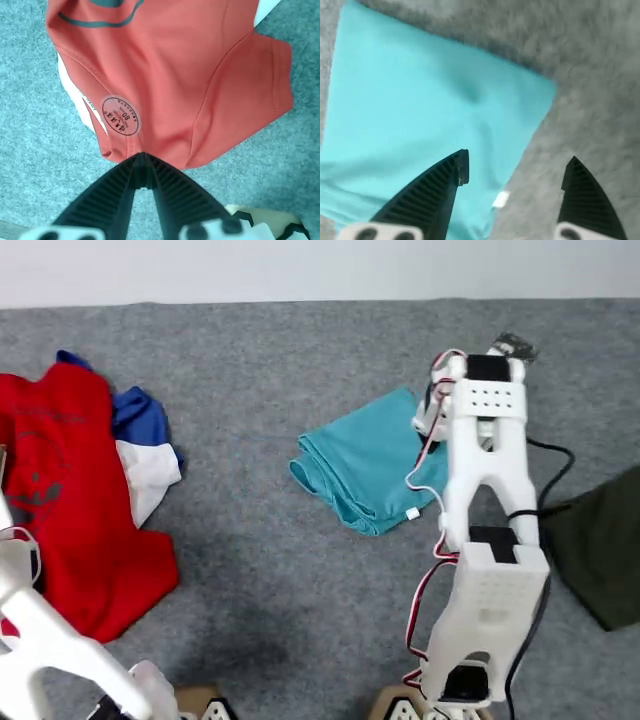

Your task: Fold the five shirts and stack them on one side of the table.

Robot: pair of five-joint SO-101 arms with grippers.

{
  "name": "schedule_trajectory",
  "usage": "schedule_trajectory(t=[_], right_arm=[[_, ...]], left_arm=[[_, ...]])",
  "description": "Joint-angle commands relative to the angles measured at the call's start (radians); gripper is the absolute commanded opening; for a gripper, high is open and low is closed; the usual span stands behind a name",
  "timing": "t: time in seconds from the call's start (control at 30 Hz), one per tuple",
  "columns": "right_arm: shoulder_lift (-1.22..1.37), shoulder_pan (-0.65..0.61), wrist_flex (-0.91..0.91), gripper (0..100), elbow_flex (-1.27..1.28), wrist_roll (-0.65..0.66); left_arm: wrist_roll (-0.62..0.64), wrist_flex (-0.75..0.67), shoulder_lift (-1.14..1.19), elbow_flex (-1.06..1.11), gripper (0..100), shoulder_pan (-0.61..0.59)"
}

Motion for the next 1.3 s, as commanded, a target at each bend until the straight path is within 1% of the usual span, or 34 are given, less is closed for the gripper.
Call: schedule_trajectory(t=[0.0,0.2,0.47,0.67,0.83,1.07,1.1,1.17,1.27], right_arm=[[0.005,-0.054,0.008,30.5,-0.051,-0.107],[0.117,-0.082,-0.120,30.6,-0.049,-0.175],[0.237,-0.084,-0.226,30.6,-0.052,-0.181],[0.234,-0.108,-0.228,30.6,-0.052,-0.210],[0.263,-0.101,-0.246,30.4,-0.049,-0.212],[0.317,-0.085,-0.237,30.0,-0.052,-0.245],[0.317,-0.085,-0.229,28.8,-0.052,-0.252],[0.317,-0.084,-0.229,22.9,-0.054,-0.253],[0.317,-0.082,-0.239,8.1,-0.069,-0.252]], left_arm=[[-0.005,-0.012,-0.031,-0.005,0,0.003],[-0.005,-0.012,-0.031,-0.005,0,0.003],[-0.005,-0.012,-0.031,-0.004,0,0.003],[-0.005,-0.017,-0.031,-0.004,0,0.003],[-0.005,-0.018,-0.028,-0.004,0,0.003],[-0.005,-0.020,-0.026,-0.004,0,0.003],[-0.005,-0.020,-0.026,-0.004,0,0.003],[-0.005,-0.020,-0.026,-0.004,0,0.003],[-0.005,-0.020,-0.026,-0.004,0,0.003]])
